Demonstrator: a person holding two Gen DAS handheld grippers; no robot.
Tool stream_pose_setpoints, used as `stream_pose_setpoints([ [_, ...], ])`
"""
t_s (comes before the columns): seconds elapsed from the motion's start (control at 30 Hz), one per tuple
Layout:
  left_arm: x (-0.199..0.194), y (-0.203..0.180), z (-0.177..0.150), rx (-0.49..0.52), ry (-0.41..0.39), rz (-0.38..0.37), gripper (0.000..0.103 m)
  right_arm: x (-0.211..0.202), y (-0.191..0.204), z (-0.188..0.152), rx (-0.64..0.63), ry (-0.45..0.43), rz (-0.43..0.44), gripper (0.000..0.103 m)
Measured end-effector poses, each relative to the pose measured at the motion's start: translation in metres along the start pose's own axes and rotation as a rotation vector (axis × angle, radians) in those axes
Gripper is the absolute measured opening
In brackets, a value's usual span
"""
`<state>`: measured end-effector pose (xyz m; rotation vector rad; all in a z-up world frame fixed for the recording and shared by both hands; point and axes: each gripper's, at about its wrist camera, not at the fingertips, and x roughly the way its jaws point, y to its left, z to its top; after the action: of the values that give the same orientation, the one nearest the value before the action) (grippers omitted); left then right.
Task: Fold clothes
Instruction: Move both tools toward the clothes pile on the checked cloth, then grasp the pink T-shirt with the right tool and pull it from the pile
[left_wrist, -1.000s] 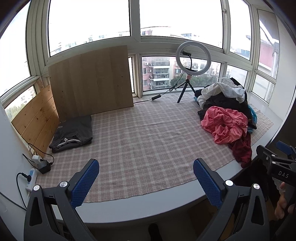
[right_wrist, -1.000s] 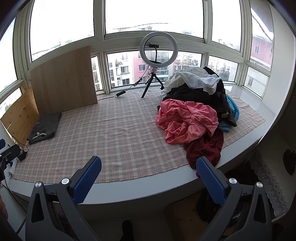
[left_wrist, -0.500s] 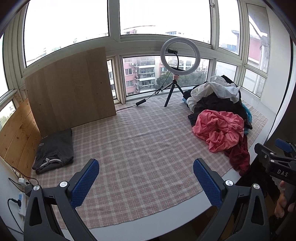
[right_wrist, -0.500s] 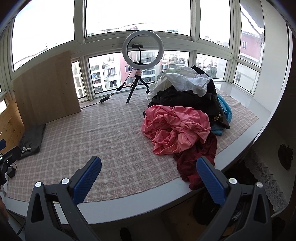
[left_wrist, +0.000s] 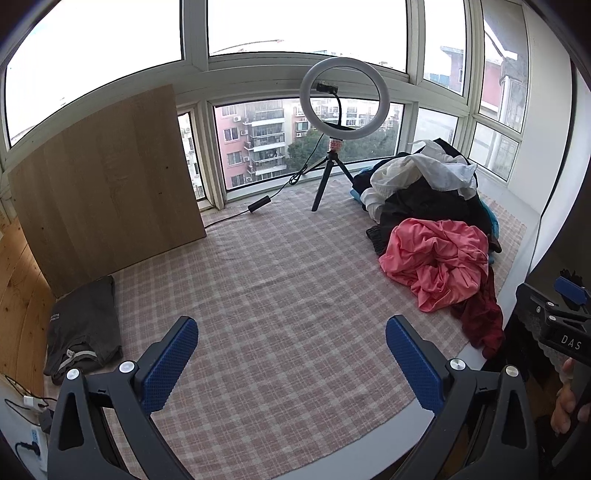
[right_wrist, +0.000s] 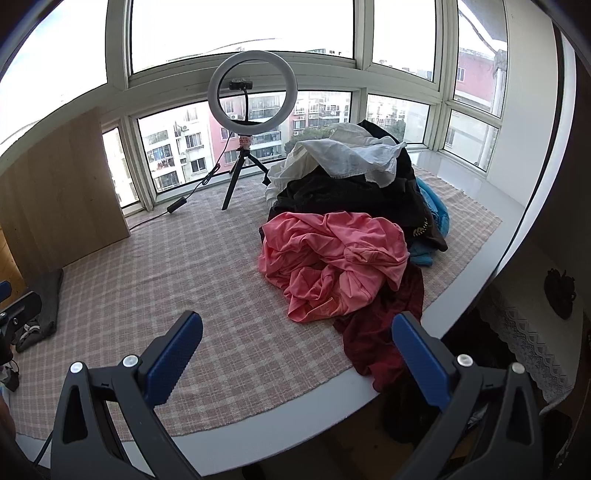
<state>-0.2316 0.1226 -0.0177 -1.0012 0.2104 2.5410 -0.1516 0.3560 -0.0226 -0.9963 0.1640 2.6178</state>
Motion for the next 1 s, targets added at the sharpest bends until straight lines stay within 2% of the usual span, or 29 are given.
stream_pose_setpoints([
  [0.27, 0.023, 0.008, 0.013, 0.048, 0.013, -0.067, 0.102, 0.015, 0.006, 0.007, 0.034, 0.006, -0.046, 0.103],
  [0.5, 0.044, 0.008, 0.031, 0.035, 0.018, -0.111, 0.102, 0.029, -0.009, 0.012, 0.066, 0.017, -0.051, 0.103],
  [0.67, 0.056, 0.008, 0.046, 0.001, 0.019, -0.161, 0.102, 0.042, -0.045, 0.019, 0.101, -0.059, 0.013, 0.103],
  [0.73, 0.06, 0.008, 0.051, -0.02, 0.016, -0.171, 0.102, 0.055, -0.065, 0.023, 0.102, -0.074, 0.07, 0.103],
  [0.83, 0.065, 0.009, 0.06, -0.05, 0.015, -0.167, 0.102, 0.085, -0.103, 0.032, 0.134, -0.016, 0.117, 0.103],
  [1.0, 0.07, 0.007, 0.079, -0.084, -0.01, -0.088, 0.102, 0.15, -0.155, 0.055, 0.117, 0.063, 0.072, 0.103],
])
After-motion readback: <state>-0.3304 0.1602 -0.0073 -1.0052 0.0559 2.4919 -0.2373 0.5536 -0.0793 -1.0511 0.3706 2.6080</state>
